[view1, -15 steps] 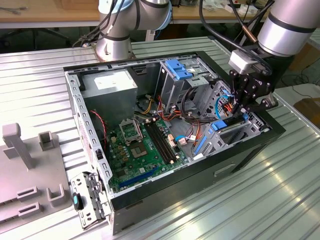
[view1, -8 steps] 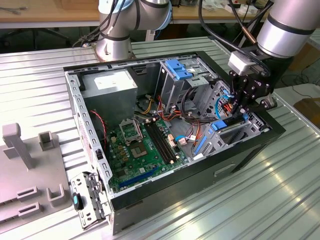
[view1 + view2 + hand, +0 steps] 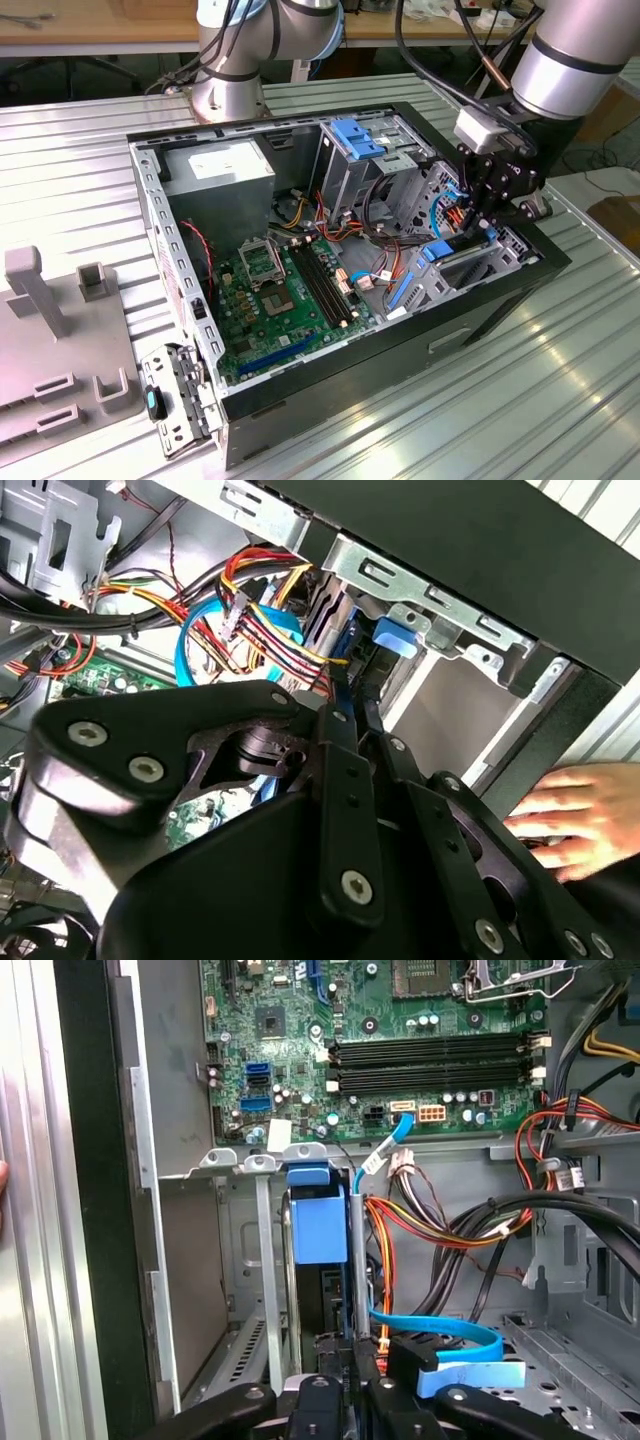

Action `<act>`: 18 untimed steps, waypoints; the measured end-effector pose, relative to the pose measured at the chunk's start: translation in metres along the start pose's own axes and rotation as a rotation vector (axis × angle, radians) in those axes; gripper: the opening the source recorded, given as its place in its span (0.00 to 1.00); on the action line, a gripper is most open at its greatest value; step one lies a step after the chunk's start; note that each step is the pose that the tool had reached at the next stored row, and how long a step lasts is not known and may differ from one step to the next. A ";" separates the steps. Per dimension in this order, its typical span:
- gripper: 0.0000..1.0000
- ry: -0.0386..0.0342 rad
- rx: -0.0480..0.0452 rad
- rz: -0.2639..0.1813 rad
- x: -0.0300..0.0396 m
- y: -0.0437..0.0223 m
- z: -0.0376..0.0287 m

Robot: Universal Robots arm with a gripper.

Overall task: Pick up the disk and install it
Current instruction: 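Insert the first disk wire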

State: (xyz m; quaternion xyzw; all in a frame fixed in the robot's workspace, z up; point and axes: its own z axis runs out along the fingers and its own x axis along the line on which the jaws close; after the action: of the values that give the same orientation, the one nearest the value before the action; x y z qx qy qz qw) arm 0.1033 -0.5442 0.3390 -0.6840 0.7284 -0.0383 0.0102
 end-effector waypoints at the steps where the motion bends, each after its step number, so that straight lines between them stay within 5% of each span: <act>1: 0.16 -0.0001 -0.0001 0.000 0.0000 0.0000 0.0000; 3: 0.18 -0.0015 -0.0003 0.000 0.0001 0.0000 0.0006; 5: 0.30 -0.0006 -0.0003 0.000 0.0001 -0.0004 -0.0026; 10: 0.30 -0.0007 -0.0003 0.000 0.0005 -0.0013 -0.0115; 13: 0.15 -0.0004 -0.0003 0.000 0.0005 -0.0013 -0.0118; 18: 0.11 -0.0004 -0.0003 0.000 0.0005 -0.0013 -0.0121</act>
State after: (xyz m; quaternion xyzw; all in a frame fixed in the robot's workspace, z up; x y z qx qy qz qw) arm 0.1038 -0.5443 0.3512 -0.6840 0.7284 -0.0381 0.0102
